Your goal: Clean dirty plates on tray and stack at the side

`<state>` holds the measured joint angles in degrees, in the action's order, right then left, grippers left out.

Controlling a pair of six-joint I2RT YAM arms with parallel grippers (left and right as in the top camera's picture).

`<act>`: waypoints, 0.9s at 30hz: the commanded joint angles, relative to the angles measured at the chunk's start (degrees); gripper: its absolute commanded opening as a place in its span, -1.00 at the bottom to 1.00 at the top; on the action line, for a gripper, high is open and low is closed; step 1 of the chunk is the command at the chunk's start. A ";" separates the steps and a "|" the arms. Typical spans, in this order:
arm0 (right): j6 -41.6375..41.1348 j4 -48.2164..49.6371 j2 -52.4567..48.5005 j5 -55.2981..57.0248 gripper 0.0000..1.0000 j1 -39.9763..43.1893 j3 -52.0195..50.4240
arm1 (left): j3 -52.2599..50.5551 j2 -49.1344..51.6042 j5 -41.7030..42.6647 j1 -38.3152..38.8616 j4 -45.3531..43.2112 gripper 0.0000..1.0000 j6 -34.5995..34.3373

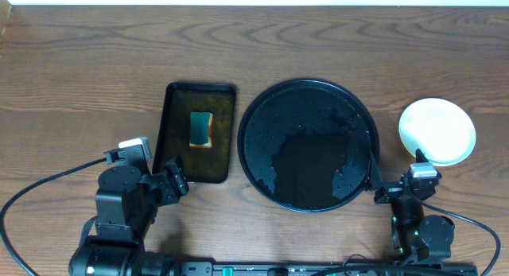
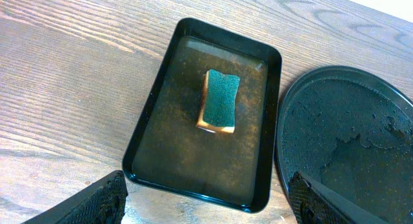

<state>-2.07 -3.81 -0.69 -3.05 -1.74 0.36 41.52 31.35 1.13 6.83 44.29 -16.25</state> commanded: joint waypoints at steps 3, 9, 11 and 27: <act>0.87 -0.24 0.31 -0.22 0.98 -0.96 -0.04 | -0.24 -0.04 -0.31 0.17 -0.22 0.61 0.96; 0.87 -0.24 0.31 -0.22 0.99 -0.96 -0.04 | -0.24 -0.04 -0.31 0.17 -0.22 0.61 0.96; 0.87 -0.24 0.31 -0.22 0.99 -0.96 -0.04 | -0.24 -0.04 -0.31 0.15 -0.22 0.61 0.96; 0.85 -0.24 0.31 -0.22 0.99 -0.96 -0.04 | -1.68 -3.30 -2.03 -1.49 2.03 0.61 2.29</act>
<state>-2.07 -3.81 -0.69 -3.05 -1.74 0.36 41.34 30.52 0.82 6.42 46.15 -15.59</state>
